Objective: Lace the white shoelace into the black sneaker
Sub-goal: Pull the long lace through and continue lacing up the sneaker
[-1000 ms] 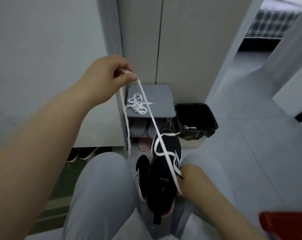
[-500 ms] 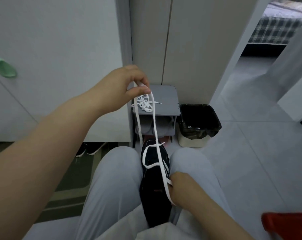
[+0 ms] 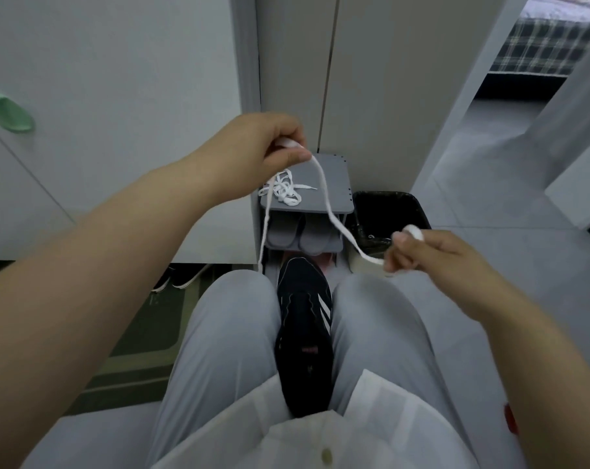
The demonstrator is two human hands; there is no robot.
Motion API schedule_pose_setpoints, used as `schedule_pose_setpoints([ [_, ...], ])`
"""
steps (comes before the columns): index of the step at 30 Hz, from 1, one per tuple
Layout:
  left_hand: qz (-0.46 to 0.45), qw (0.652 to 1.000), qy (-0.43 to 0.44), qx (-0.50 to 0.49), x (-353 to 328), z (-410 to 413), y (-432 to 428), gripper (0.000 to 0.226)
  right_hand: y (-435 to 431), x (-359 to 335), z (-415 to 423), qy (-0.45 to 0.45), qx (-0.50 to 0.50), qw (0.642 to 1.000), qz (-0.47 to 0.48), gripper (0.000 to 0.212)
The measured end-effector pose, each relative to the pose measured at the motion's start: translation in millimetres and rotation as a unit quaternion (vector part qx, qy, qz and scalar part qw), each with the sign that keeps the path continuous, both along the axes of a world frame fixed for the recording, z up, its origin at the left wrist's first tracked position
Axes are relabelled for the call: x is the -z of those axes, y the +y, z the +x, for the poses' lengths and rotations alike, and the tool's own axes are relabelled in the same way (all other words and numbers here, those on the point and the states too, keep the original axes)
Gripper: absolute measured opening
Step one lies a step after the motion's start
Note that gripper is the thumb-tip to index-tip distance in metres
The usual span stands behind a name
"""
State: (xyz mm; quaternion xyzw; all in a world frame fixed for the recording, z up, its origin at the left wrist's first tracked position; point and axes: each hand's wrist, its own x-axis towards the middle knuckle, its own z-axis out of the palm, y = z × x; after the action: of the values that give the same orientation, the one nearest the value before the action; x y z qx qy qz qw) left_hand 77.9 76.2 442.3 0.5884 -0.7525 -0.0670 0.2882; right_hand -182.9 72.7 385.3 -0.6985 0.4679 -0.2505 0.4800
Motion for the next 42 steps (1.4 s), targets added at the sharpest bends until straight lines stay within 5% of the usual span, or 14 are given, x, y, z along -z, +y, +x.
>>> schedule_pose_setpoints([
  [3,0.041,0.998,-0.006,0.041,6,-20,7,0.011,9,3,19,0.029,-0.093,0.995,0.035,0.037],
  [8,0.107,0.990,-0.040,0.079,4,-30,25,0.011,19,-25,17,0.025,-0.091,0.995,-0.005,0.045],
  [14,0.117,0.972,0.154,0.130,-32,-45,34,0.012,27,-50,14,0.000,-0.076,0.992,-0.103,0.023],
  [16,0.106,0.967,0.166,0.158,-46,-61,36,0.009,33,-53,28,-0.023,-0.056,0.991,-0.118,0.033],
  [19,0.063,0.969,0.171,0.167,-62,-76,37,0.010,35,-59,47,-0.050,-0.008,0.992,-0.116,0.020],
  [22,0.024,0.973,0.185,0.134,-48,-63,26,0.029,29,-61,50,-0.069,0.016,0.991,-0.112,0.033],
  [25,0.111,0.968,0.211,0.074,6,-44,17,0.045,24,-69,46,-0.069,0.039,0.989,-0.126,0.033],
  [29,0.339,0.932,0.104,0.074,97,-42,30,0.025,18,-87,41,-0.102,0.069,0.982,-0.145,0.033],
  [33,0.318,0.947,0.038,-0.027,122,-20,40,0.027,10,-107,22,-0.182,0.106,0.967,-0.146,0.032],
  [38,0.320,0.897,0.292,-0.090,71,0,49,0.038,3,-86,8,-0.120,0.098,0.986,-0.057,0.030],
  [42,0.318,0.892,0.319,-0.032,7,-24,46,0.033,21,-30,17,0.008,0.000,0.995,0.098,0.027],
])
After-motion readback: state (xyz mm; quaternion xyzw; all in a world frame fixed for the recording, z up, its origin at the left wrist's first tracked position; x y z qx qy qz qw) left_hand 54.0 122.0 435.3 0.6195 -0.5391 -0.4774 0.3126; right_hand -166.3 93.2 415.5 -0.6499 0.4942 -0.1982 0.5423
